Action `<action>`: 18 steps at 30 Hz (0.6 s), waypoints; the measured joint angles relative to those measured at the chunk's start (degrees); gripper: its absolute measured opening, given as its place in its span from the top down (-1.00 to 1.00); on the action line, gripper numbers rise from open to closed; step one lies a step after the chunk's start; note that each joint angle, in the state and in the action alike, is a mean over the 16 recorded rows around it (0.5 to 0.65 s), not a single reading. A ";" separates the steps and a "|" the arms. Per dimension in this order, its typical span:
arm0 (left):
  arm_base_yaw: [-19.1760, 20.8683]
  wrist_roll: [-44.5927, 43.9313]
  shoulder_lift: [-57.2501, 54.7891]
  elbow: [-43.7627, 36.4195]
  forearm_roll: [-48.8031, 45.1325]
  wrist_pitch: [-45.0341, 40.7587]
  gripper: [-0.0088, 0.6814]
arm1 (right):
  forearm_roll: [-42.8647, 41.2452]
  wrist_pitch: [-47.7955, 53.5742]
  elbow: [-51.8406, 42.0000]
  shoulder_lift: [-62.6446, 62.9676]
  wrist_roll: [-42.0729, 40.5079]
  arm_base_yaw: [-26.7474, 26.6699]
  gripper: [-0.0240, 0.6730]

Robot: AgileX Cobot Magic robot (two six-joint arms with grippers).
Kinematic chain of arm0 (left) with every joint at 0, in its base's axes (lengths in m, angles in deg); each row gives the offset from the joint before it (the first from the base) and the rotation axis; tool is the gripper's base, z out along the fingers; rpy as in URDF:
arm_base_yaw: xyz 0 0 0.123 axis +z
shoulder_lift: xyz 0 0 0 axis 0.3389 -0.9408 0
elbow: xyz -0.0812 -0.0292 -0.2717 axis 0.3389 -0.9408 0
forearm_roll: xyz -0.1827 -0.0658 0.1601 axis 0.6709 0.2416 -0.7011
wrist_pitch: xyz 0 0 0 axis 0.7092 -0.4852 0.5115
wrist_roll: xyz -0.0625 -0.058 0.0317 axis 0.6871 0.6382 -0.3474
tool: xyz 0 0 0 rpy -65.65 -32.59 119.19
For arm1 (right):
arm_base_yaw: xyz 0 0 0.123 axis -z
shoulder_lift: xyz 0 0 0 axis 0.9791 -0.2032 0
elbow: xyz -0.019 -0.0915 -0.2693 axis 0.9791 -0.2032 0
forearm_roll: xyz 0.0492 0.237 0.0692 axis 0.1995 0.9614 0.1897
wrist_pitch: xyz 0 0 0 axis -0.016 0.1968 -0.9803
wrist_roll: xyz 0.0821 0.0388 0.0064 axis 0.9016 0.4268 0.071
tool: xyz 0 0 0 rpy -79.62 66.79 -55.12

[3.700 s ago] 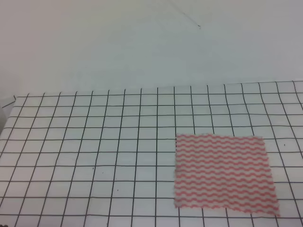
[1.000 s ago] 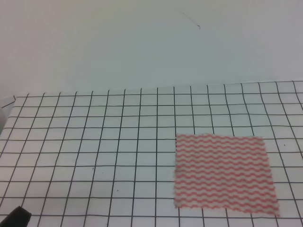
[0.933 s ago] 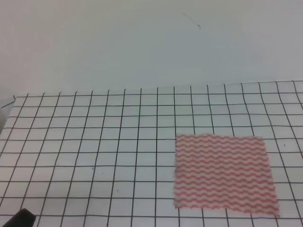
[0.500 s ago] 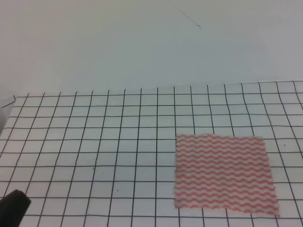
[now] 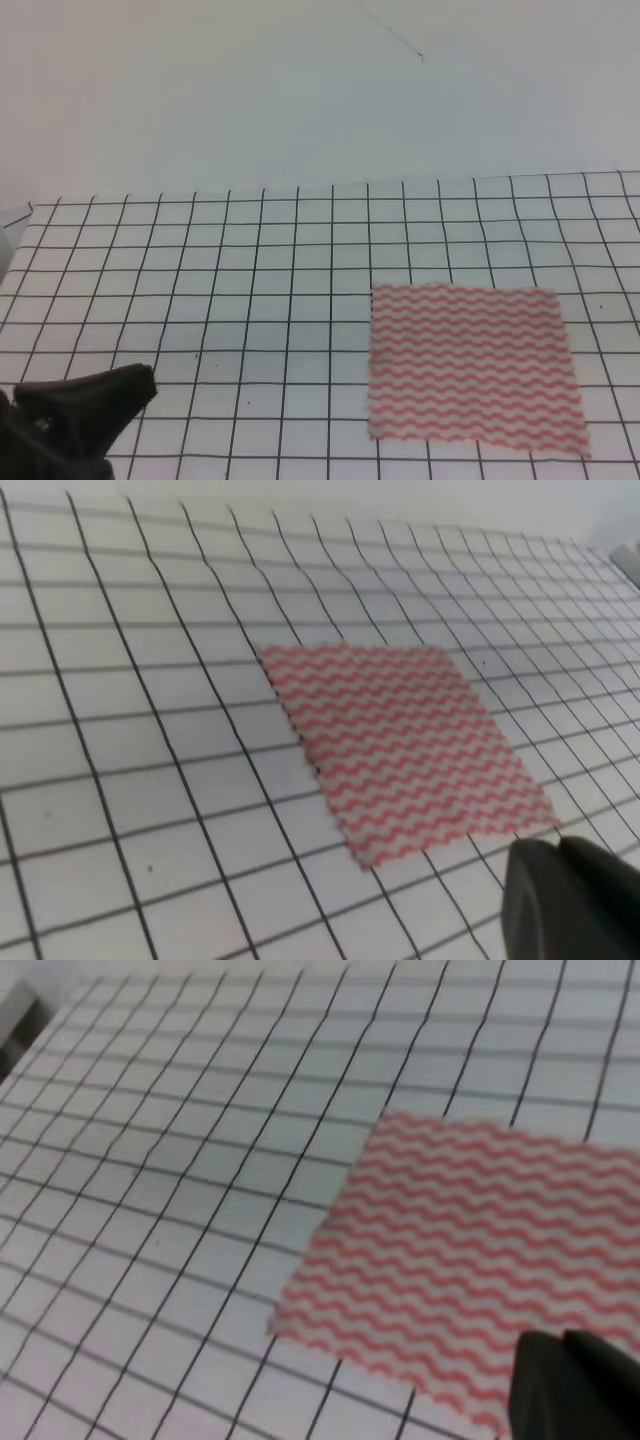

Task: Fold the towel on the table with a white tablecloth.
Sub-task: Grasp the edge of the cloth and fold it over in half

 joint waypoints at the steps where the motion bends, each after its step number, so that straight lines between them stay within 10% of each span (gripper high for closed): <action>1: 0.00 -0.05 -1.49 0.41 0.21 -0.80 0.97 | -0.10 1.18 0.68 -2.33 0.03 0.00 0.91; 18: 0.00 -0.06 -14.54 2.65 3.35 -8.30 0.97 | -3.66 5.95 4.82 -32.10 3.20 0.00 0.35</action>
